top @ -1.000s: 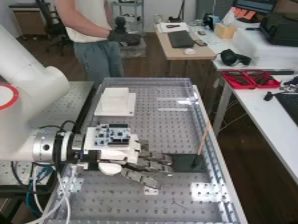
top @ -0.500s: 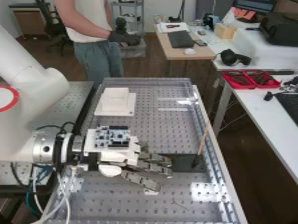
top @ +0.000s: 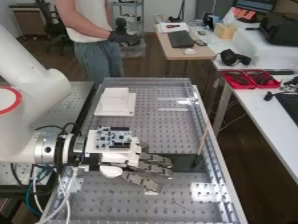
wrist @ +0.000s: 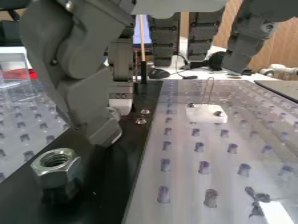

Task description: Grab the bearing and place it in the white container

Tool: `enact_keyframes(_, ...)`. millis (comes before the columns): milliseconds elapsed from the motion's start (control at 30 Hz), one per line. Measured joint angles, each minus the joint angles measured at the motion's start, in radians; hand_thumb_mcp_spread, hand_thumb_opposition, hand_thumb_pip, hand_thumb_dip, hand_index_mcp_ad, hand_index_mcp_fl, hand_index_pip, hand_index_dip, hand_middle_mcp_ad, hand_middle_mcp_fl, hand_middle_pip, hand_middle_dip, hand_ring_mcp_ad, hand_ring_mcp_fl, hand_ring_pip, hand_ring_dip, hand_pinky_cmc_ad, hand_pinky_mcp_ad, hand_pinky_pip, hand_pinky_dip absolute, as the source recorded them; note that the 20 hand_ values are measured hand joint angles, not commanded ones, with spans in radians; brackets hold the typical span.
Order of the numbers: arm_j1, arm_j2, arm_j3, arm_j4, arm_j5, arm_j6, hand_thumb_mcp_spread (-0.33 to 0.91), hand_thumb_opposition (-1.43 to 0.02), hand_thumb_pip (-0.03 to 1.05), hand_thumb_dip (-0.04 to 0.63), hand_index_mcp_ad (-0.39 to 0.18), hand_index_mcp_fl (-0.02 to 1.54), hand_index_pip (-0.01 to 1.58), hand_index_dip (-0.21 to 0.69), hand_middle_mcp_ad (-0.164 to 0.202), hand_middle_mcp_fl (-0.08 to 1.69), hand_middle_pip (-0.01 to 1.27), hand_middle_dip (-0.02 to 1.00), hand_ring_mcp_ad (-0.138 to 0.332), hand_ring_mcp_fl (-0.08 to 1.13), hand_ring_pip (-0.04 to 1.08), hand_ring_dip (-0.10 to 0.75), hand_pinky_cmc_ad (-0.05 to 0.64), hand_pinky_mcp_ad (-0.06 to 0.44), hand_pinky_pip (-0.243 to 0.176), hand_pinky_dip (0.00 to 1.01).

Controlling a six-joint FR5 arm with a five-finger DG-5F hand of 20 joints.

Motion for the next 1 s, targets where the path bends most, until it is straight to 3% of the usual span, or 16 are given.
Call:
enact_keyframes(900, 0.002, -0.001, -0.001, 0.009, -0.008, 0.004, 0.44, -0.90, 0.63, 0.305, -0.152, 0.13, 1.45, 0.140, 0.082, 0.02, 0.13, 0.16, 0.164, 0.00, 0.08, 0.073, 0.398, 0.293, -0.105, 0.18)
enact_keyframes(1000, 0.001, -0.002, 0.001, 0.007, -0.009, 0.001, 0.45, -0.90, 0.63, 0.309, -0.152, 0.13, 1.45, 0.140, 0.079, 0.02, 0.13, 0.16, 0.145, 0.00, 0.08, 0.073, 0.394, 0.297, -0.105, 0.18)
